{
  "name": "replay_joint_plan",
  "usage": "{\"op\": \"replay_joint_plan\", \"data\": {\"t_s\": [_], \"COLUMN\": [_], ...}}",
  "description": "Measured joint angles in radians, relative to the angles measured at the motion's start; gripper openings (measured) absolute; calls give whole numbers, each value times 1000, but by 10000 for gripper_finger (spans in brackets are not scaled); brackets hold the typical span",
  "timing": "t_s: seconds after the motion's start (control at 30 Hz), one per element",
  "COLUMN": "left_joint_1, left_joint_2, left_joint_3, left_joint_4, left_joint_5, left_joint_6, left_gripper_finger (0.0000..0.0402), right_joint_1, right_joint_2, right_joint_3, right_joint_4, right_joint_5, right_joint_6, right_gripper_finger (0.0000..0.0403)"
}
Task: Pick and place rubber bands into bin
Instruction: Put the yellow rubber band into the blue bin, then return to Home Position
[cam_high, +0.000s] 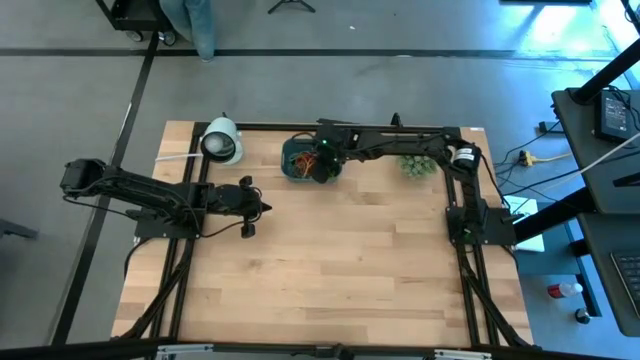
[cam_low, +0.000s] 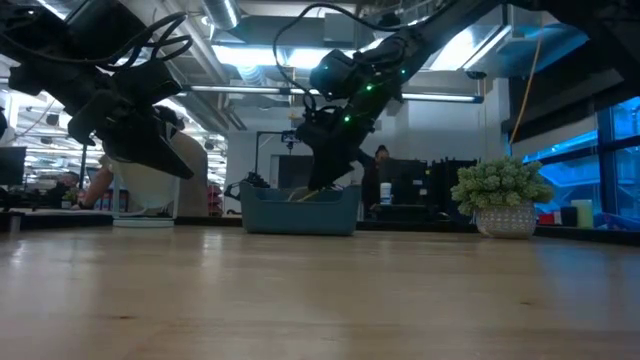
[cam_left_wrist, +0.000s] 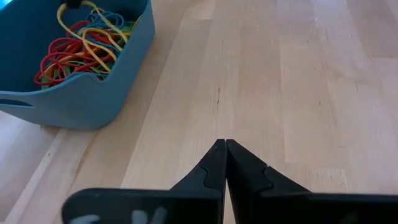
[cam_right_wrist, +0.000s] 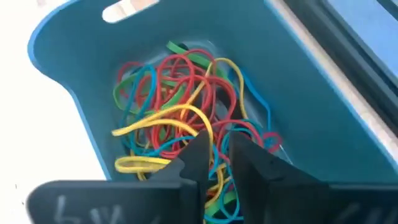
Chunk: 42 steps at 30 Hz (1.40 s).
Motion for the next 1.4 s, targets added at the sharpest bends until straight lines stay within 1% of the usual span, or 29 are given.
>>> {"op": "replay_joint_plan", "data": {"t_s": [0.2,0.33,0.5,0.67,0.73,0.8,0.87,0.97,1.0,1.03,1.13,1.27,1.4], "left_joint_1": [0,0,0,0,0,0,0,0,0,0,0,0,0], "left_joint_2": [0,0,0,0,0,0,0,-5,-13,-22,-67,-159,-273], "left_joint_3": [0,0,0,0,0,0,0,0,0,0,0,0,0], "left_joint_4": [0,0,0,0,0,0,3,32,31,28,-6,-41,-65], "left_joint_5": [-4,-6,-7,-7,-8,-17,-36,-52,-52,-52,-52,-49,7], "left_joint_6": [0,0,0,0,11,26,27,24,19,18,35,70,97], "left_gripper_finger": [6,2,5,7,5,2,2,2,1,1,1,1,2], "right_joint_1": [2,1,1,1,2,12,33,78,95,110,158,226,286], "right_joint_2": [-9,-11,-11,-20,-38,-67,-105,-171,-197,-226,-319,-473,-621], "right_joint_3": [0,0,0,0,0,-1,-1,-8,-25,-52,-173,-399,-629], "right_joint_4": [-21,-21,-26,-49,-68,-102,-121,-156,-154,-151,-92,25,179], "right_joint_5": [0,0,0,0,0,1,7,1,-1,-1,24,52,52], "right_joint_6": [25,21,18,17,16,5,-20,-60,-72,-83,-73,-8,56], "right_gripper_finger": [119,143,163,169,163,142,106,34,17,11,16,8,6]}}
